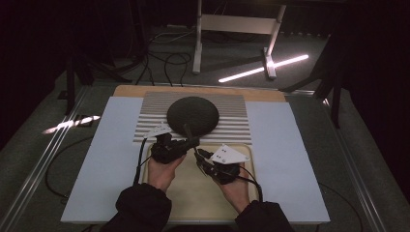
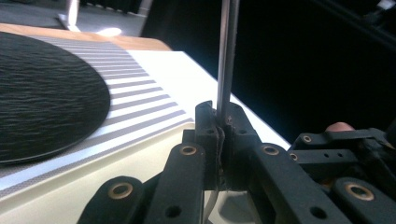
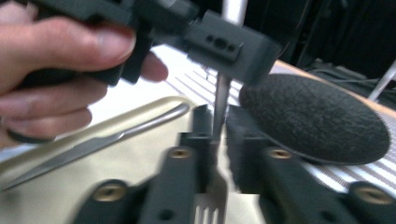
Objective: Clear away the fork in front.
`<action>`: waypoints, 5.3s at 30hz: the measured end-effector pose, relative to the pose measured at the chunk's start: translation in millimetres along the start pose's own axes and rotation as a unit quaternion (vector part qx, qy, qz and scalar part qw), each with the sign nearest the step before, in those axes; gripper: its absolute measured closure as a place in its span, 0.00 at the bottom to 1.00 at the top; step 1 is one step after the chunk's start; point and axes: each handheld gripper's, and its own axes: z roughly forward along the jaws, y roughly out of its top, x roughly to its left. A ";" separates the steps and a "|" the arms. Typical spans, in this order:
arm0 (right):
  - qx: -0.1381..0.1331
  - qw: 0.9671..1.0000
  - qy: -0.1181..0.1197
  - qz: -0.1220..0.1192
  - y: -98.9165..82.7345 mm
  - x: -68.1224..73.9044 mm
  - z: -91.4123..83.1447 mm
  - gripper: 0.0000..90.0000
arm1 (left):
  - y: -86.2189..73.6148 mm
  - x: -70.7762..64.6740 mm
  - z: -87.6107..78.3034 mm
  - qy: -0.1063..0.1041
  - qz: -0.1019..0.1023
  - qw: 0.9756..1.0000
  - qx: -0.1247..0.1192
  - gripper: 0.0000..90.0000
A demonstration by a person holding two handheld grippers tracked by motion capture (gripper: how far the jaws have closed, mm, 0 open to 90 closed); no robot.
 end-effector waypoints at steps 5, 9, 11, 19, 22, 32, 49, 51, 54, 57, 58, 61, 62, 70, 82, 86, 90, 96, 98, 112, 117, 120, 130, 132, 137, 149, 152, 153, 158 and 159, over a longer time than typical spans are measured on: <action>0.009 1.000 0.000 0.000 -1.1 -2.8 0.6 0.65 | 2.7 3.4 -6.0 0.018 0.003 1.000 0.003 0.97; 0.016 1.000 -0.015 0.017 -0.1 -9.3 -0.2 0.45 | 4.9 5.0 -10.6 0.028 0.005 1.000 0.004 0.97; 0.022 0.999 -0.024 0.026 0.0 -13.2 -0.8 0.35 | 5.5 6.2 -12.2 0.031 0.006 0.999 0.004 0.97; 0.034 0.997 -0.061 0.034 2.1 -26.9 -8.6 0.10 | 7.4 10.8 -17.5 0.039 0.006 0.999 0.003 0.97; 0.037 0.996 -0.065 0.039 1.8 -34.5 -12.8 0.10 | 8.2 11.6 -19.5 0.041 0.005 0.999 0.002 0.97; 0.037 0.993 -0.101 0.048 -1.9 -62.0 -34.6 0.09 | 9.6 17.1 -25.3 0.048 0.001 0.999 0.005 0.97; 0.035 0.986 -0.148 0.073 -31.5 -103.7 -77.6 0.09 | 12.7 28.3 -36.5 0.052 -0.008 0.999 0.013 0.97; 0.028 0.986 -0.149 0.070 -33.9 -104.8 -82.2 0.09 | 13.7 29.3 -38.1 0.053 -0.008 0.998 0.013 0.97; 0.020 0.985 -0.153 0.079 -41.6 -105.4 -88.7 0.09 | 15.0 30.1 -40.5 0.055 -0.010 0.998 0.014 0.97; 0.015 0.984 -0.158 0.085 -52.9 -104.5 -94.7 0.09 | 16.0 30.6 -43.6 0.056 -0.005 0.998 0.018 0.97; 0.015 0.984 -0.158 0.085 -52.9 -104.5 -94.7 0.09 | 16.0 30.6 -43.6 0.056 -0.005 0.998 0.018 0.97; -0.005 0.981 -0.168 0.094 -70.4 -102.1 -106.2 0.10 | 17.5 31.9 -48.1 0.060 -0.003 0.998 0.021 0.97; -0.005 0.981 -0.168 0.094 -70.4 -102.1 -106.2 0.10 | 17.9 32.3 -49.3 0.061 -0.003 0.998 0.021 0.97; -0.012 0.979 -0.180 0.097 -82.1 -102.8 -111.2 0.10 | 19.9 36.2 -56.4 0.059 -0.001 0.998 0.034 0.97; -0.010 0.977 -0.185 0.106 -87.5 -105.1 -112.0 0.10 | 12.2 44.6 -58.8 0.051 -0.013 0.997 0.055 0.97; -0.009 0.977 -0.184 0.108 -89.1 -106.0 -111.7 0.10 | 9.8 46.4 -58.7 0.044 -0.015 0.997 0.065 0.97; -0.009 0.977 -0.185 0.108 -89.4 -106.4 -112.0 0.10 | 7.0 47.9 -59.2 0.040 -0.014 0.996 0.074 0.97; -0.007 0.977 -0.183 0.108 -89.8 -106.4 -111.5 0.10 | 2.1 51.3 -61.1 0.040 -0.018 0.996 0.083 0.97; -0.008 0.977 -0.183 0.108 -89.8 -106.3 -111.4 0.10 | 0.4 52.7 -62.2 0.040 -0.020 0.995 0.087 0.97; -0.004 0.977 -0.183 0.109 -90.9 -106.1 -110.4 0.10 | -23.0 64.8 -68.7 0.036 -0.036 0.991 0.123 0.97; -0.004 0.977 -0.183 0.110 -91.1 -106.1 -110.0 0.10 | -33.3 69.5 -69.2 0.023 -0.048 0.990 0.133 0.96; -0.003 0.977 -0.183 0.111 -91.1 -105.9 -109.9 0.10 | -40.5 71.4 -64.9 0.022 -0.046 0.988 0.149 0.94; -0.004 0.977 -0.183 0.112 -91.4 -106.3 -110.0 0.10 | -63.3 80.6 -53.3 0.013 -0.062 0.982 0.176 0.87; -0.004 0.977 -0.183 0.112 -91.5 -106.4 -110.1 0.10 | -66.2 81.3 -52.6 0.010 -0.065 0.982 0.176 0.87; -0.005 0.977 -0.183 0.111 -91.4 -106.2 -110.4 0.10 | -73.6 89.0 -54.8 -0.011 -0.095 0.982 0.160 0.87; -0.005 0.977 -0.182 0.111 -91.4 -106.0 -110.4 0.10 | -80.2 93.9 -54.4 -0.011 -0.106 0.980 0.167 0.84; -0.005 0.977 -0.182 0.111 -91.5 -106.3 -110.5 0.10 | -80.3 94.4 -54.7 -0.009 -0.103 0.980 0.170 0.84; -0.005 0.977 -0.182 0.111 -91.5 -106.3 -110.5 0.10 | -80.3 94.4 -54.7 -0.009 -0.103 0.980 0.170 0.83; -0.004 0.977 -0.182 0.111 -91.6 -105.9 -110.3 0.10 | -80.8 96.1 -54.4 -0.001 -0.099 0.980 0.174 0.83; -0.004 0.977 -0.182 0.111 -91.6 -106.0 -110.2 0.10 | -81.0 97.3 -54.5 0.003 -0.099 0.980 0.175 0.83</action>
